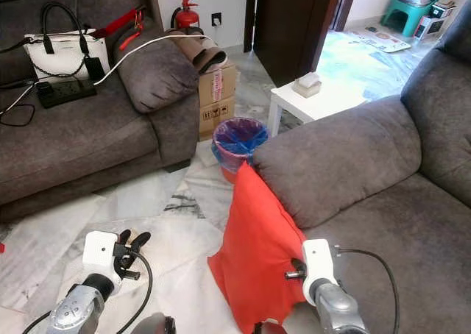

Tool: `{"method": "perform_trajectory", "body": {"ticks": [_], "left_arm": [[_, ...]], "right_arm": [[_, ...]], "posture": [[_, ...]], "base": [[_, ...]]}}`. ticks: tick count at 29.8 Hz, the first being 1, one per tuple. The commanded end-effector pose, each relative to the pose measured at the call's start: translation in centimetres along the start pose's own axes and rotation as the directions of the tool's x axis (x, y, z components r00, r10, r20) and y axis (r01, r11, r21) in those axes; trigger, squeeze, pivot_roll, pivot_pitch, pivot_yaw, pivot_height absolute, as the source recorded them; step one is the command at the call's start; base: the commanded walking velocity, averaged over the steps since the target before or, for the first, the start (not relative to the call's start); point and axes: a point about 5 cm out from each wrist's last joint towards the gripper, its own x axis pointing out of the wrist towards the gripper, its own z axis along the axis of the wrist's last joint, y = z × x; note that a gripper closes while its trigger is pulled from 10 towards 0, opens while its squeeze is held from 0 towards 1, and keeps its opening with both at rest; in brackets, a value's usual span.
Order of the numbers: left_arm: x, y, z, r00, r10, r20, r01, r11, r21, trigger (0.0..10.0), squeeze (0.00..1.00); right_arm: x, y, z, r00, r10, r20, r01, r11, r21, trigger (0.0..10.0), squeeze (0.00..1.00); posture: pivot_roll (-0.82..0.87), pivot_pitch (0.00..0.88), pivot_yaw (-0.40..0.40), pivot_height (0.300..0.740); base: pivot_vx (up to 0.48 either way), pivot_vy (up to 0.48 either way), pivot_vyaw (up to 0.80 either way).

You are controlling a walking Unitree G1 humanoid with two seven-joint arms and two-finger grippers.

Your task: Move the pillow to the sofa from floor

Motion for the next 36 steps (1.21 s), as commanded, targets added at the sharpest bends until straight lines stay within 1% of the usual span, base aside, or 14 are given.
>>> {"method": "perform_trajectory", "body": {"ticks": [1,3,5,11,23,26,27,28,29,30,33,36], "left_arm": [[-0.1,0.0,-0.5,1.0,0.0,-0.022,0.0,1.0,-0.002,10.0,0.0],[0.0,0.0,-0.5,1.0,0.001,-0.022,-0.001,1.0,-0.004,10.0,0.0],[0.0,-0.1,-0.5,1.0,-0.004,-0.023,0.004,1.0,-0.004,10.0,0.0],[0.1,-0.1,-0.5,1.0,-0.008,-0.023,0.008,1.0,-0.002,10.0,0.0],[0.1,-0.3,-0.8,1.0,-0.012,-0.028,0.012,1.0,-0.005,10.0,0.0],[0.1,-0.4,-0.8,1.0,-0.012,-0.029,0.011,1.0,-0.007,10.0,0.0],[0.2,-0.4,-0.8,1.0,-0.011,-0.028,0.011,1.0,-0.007,10.0,0.0],[0.2,-0.4,-0.8,1.0,-0.01,-0.027,0.01,1.0,-0.008,10.0,0.0],[0.2,-0.4,-0.8,1.0,-0.01,-0.027,0.01,1.0,-0.008,10.0,0.0],[0.2,-0.4,-0.8,1.0,-0.011,-0.028,0.011,1.0,-0.007,10.0,0.0],[0.3,-0.5,-0.8,0.999,-0.015,-0.029,0.014,1.0,-0.007,10.0,0.0],[0.5,-0.7,-0.7,1.0,-0.018,-0.023,0.018,1.0,-0.009,10.0,0.0]], "right_arm": [[0.0,0.3,-0.1,1.0,0.003,0.026,-0.004,1.0,0.03,0.0,0.0],[0.0,0.5,-0.2,0.999,0.008,0.032,-0.01,0.999,0.044,0.0,0.0],[-0.1,0.8,-0.5,0.999,0.015,0.031,-0.016,0.999,0.04,0.0,0.0],[-0.1,0.6,-0.6,0.999,0.001,0.039,-0.004,0.998,0.058,0.0,0.0],[-0.1,1.1,-0.4,0.996,0.008,0.085,-0.02,0.991,0.134,0.0,0.0],[0.0,1.7,-0.2,0.994,0.018,0.104,-0.032,0.991,0.131,0.0,0.0],[0.1,1.7,-0.2,0.994,0.015,0.107,-0.03,0.99,0.137,2.2,0.0],[0.1,2.1,0.0,0.992,0.028,0.127,-0.05,0.983,0.176,10.0,0.0],[0.1,2.1,0.0,0.992,0.028,0.127,-0.05,0.983,0.176,10.0,0.0],[0.1,2.2,-0.1,0.991,0.014,0.133,-0.042,0.977,0.207,10.0,0.0],[0.1,2.6,-0.2,0.99,0.016,0.14,-0.044,0.978,0.202,10.0,0.0],[0.1,3.3,0.1,0.978,0.046,0.204,-0.091,0.972,0.215,10.0,0.0]], "posture": [[0.16,0.118,0.01,0.633],[0.16,0.118,0.01,0.633],[0.16,0.114,0.013,0.633],[0.15,0.109,0.013,0.633],[0.13,0.09,0.01,0.633],[0.14,0.087,0.007,0.633],[0.14,0.087,0.007,0.633],[0.14,0.091,0.007,0.633],[0.14,0.091,0.007,0.633],[0.14,0.094,0.007,0.633],[0.13,0.098,0.008,0.633],[0.13,0.098,0.006,0.633]], "base": [[0.0,0.0,0.0],[0.0,0.0,0.0],[0.0,0.0,0.0],[0.0,0.0,0.0],[0.0,0.0,0.0],[0.0,0.0,0.0],[0.0,0.0,0.0],[0.0,0.0,0.0],[0.0,0.0,0.0],[0.0,0.0,0.0],[0.0,0.0,0.0],[0.0,0.0,0.0]]}}
